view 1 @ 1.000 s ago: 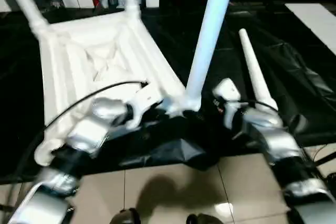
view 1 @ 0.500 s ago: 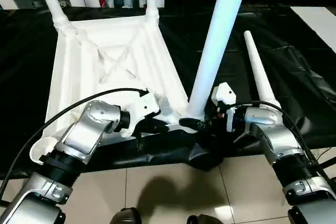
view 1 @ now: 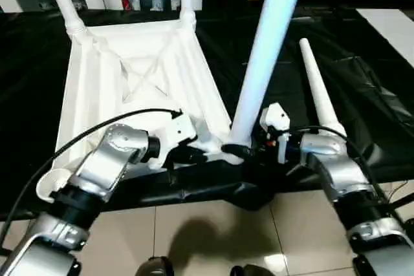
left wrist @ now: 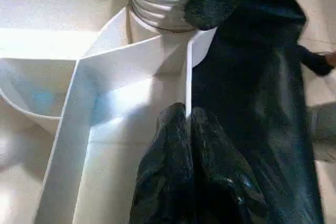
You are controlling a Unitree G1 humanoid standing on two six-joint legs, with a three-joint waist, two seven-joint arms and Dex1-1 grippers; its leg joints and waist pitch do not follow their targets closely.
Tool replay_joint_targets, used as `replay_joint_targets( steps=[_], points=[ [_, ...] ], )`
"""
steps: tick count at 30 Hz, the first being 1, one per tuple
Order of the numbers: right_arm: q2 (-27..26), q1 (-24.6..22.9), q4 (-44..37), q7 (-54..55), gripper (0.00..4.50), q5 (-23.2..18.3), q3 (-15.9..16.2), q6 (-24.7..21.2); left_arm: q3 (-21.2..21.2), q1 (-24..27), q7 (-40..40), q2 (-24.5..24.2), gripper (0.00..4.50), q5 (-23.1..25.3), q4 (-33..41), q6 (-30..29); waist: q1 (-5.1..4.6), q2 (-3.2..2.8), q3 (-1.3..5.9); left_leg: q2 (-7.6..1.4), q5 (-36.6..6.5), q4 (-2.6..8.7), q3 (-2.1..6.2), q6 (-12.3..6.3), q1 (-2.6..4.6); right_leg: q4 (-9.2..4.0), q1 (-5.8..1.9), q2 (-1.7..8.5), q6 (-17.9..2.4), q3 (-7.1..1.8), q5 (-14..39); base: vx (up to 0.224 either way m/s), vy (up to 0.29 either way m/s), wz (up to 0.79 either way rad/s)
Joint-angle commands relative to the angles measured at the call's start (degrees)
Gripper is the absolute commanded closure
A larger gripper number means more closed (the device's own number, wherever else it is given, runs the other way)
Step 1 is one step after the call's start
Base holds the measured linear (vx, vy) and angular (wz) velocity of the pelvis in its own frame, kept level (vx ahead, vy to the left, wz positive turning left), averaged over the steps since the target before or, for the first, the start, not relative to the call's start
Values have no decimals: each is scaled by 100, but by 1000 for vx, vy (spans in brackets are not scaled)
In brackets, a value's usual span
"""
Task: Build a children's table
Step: Rotate leg to tighten
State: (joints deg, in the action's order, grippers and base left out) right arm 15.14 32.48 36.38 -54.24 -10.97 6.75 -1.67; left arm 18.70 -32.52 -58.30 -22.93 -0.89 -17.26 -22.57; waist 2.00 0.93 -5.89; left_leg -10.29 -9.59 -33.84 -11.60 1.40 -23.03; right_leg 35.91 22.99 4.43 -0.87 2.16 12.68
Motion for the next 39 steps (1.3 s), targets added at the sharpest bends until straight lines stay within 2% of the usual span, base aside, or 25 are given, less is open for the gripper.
replay_joint_targets(
  steps=[1, 2, 3, 5, 6, 7, 8, 11, 13, 17, 19, 21, 23, 24, 25, 26, 27, 29, 30, 31, 33, 34, 35, 36, 39],
  points=[
    [-263, 142, 472, 1084, 176, 103, -234, -259, -85, -193, 731, 347, 450, 170, -526, -193, -17, -4, 334, -313, -959, 406, 119, -344, 196, -431, -217, 381, -1666, -245, 501, -56, 1, -1],
    [-325, 163, 549, 1284, 176, 128, -267, -242, -130, -244, 873, 422, 450, 181, -627, -236, -33, -5, 339, -308, -1185, 425, 136, -138, 213, -464, -219, 391, -1565, -241, 951, -56, 1, -1],
    [-394, 186, 623, 1532, 176, 147, -316, -254, -160, -292, 1004, 486, 450, 202, -723, -228, -35, -3, 327, -305, -1309, 440, 153, -34, 199, -506, -222, 408, -1431, -244, 1255, -60, 4, -3],
    [-476, 216, 715, 1809, 177, 158, -373, -295, -222, -357, 1196, 581, 450, 212, -854, -234, -48, 8, 334, -303, -1330, 459, 175, 2, 166, -509, -232, 406, -1290, -242, 1329, 0, 0, 0],
    [-652, 292, 947, 2510, 177, 252, -467, -278, -338, -513, 1631, 781, 450, 252, -1160, -257, -53, -18, 320, -293, -1385, 462, 153, 31, 201, -538, -169, 385, -1247, -251, 1368, 0, 0, 0],
    [-726, 328, 1054, 2840, 177, 306, -505, -252, -379, -582, 1822, 860, 450, 279, -1296, -262, -54, -7, 324, -284, -1511, 464, 163, 91, 220, -555, -161, 394, -1222, -252, 1523, 0, 0, 0],
    [-892, 401, 1266, 3538, 177, 414, -597, -152, -452, -720, 2186, 1006, 450, 347, -1570, -315, -49, -12, 327, -286, -1501, 466, 167, 114, 210, -548, -169, 404, -1207, -250, 1533, 0, 0, 0],
    [-1086, 451, 1390, 4097, 177, 426, -709, -90, -478, -829, 2463, 1095, 450, 417, -1805, -299, -44, -12, 329, -284, -1477, 476, 167, 114, 206, -560, -159, 396, -1141, -255, 1441, 0, 0, 0],
    [-1258, 520, 1505, 4459, 177, 498, -751, 22, -490, -928, 2679, 1158, 450, 484, -2037, -188, -40, -4, 336, -284, -1400, 479, 163, 50, 194, -540, -161, 382, -1149, -250, 1163, 0, 0, 0],
    [-1363, 618, 1605, 4534, 177, 580, -718, 263, -510, -1007, 2781, 1197, 450, 522, -2213, -59, -35, -12, 336, -279, -1369, 475, 150, -30, 190, -542, -162, 386, -1165, -250, 1005, 0, 0, 0],
    [-1405, 639, 1598, 4437, 177, 477, -769, 301, -501, -1011, 2755, 1194, 450, 512, -2216, -37, -29, -7, 331, -283, -1383, 482, 150, -60, 187, -547, -169, 388, -1156, -254, 1012, 0, 0, 0],
    [-1429, 641, 1479, 4072, 107, 404, -736, 565, -452, -997, 2602, 1171, 450, 497, -2190, 53, -30, -4, 320, -289, -1438, 491, 150, -90, 191, -562, -165, 389, -1137, -248, 1104, 0, 0, 0],
    [-1312, 594, 1228, 3755, 101, 526, -547, 835, -349, -940, 2330, 1059, 450, 483, -2006, 11, -29, 1, 334, -295, -1348, 504, 152, -148, 184, -569, -182, 390, -1135, -234, 1070, 0, 0, 0],
    [-1288, 586, 1192, 3713, 87, 549, -521, 857, -337, -928, 2284, 1040, 450, 477, -1969, 6, -65, 13, 332, -284, -1199, 517, 177, -180, 102, -541, -233, 390, -1116, -217, 982, 0, 0, 0],
    [-1287, 586, 1191, 3712, 87, 549, -520, 858, -336, -928, 2282, 1039, 450, 477, -1968, 6, -69, 8, 341, -280, -1129, 518, 184, -182, 86, -533, -251, 392, -1115, -207, 932, 0, 0, 0],
    [-1197, 565, 1086, 3476, 87, 500, -516, 828, -308, -883, 2149, 976, 450, 451, -1797, -51, -85, 5, 355, -283, -1084, 503, 177, -217, 107, -528, -230, 386, -1166, -208, 803, 0, 0, 0],
    [-1119, 552, 1002, 3263, 65, 444, -520, 766, -271, -848, 2023, 920, 450, 439, -1675, -49, -96, 34, 353, -289, -1072, 492, 166, -263, 120, -528, -217, 382, -1208, -211, 723, 0, 0, 0],
    [-964, 527, 860, 2861, 65, 378, -481, 657, -229, -793, 1830, 834, 450, 404, -1491, -84, -107, 22, 362, -286, -842, 456, 152, -423, 106, -492, -227, 388, -1343, -220, 371, 0, 0, 0],
    [-822, 482, 709, 2468, 65, 325, -402, 554, -182, -742, 1650, 754, 450, 381, -1355, -26, -115, 36, 364, -279, -640, 433, 146, -599, 91, -457, -253, 369, -1439, -205, 48, 0, 0, 0],
    [-822, 482, 709, 2468, 65, 325, -402, 554, -182, -742, 1650, 754, 450, 381, -1355, -26, -116, 29, 370, -285, -557, 423, 141, -643, 93, -439, -249, 377, -1473, -211, -82, 0, 0, 0],
    [-281, 277, 252, 1216, 65, 262, -86, 447, 24, -539, 907, 450, 450, 248, -944, 95, -114, 24, 383, -275, -428, 390, 133, -779, 101, -410, -266, 359, -1576, -208, -422, 0, 0, 0],
    [-141, 219, 150, 906, 65, 257, -9, 464, 80, -480, 702, 367, 450, 197, -834, 126, -100, 17, 378, -291, -309, 373, 126, -915, 106, -374, -259, 361, -1647, -213, -746, 0, 0, 0],
    [-19, 160, 36, 617, 65, 204, 39, 430, 131, -419, 519, 276, 450, 153, -707, 155, -100, 17, 378, -291, -309, 373, 126, -915, 106, -374, -259, 361, -1647, -213, -746, 0, 0, 0],
    [125, 85, -114, 253, 65, 110, 87, 375, 200, -330, 213, 147, 450, 55, -526, 179, -84, 13, 391, -300, -231, 359, 122, -994, 122, -350, -266, 354, -1740, -212, -935, 0, 0, 0],
    [351, -5, -305, -239, 65, 11, 152, 262, 346, -174, -339, -148, 450, -91, -162, 98, -44, -6, 377, -325, -273, 368, 116, -999, 153, -352, -241, 358, -1794, -212, -822, 0, 0, 0]
  ],
)
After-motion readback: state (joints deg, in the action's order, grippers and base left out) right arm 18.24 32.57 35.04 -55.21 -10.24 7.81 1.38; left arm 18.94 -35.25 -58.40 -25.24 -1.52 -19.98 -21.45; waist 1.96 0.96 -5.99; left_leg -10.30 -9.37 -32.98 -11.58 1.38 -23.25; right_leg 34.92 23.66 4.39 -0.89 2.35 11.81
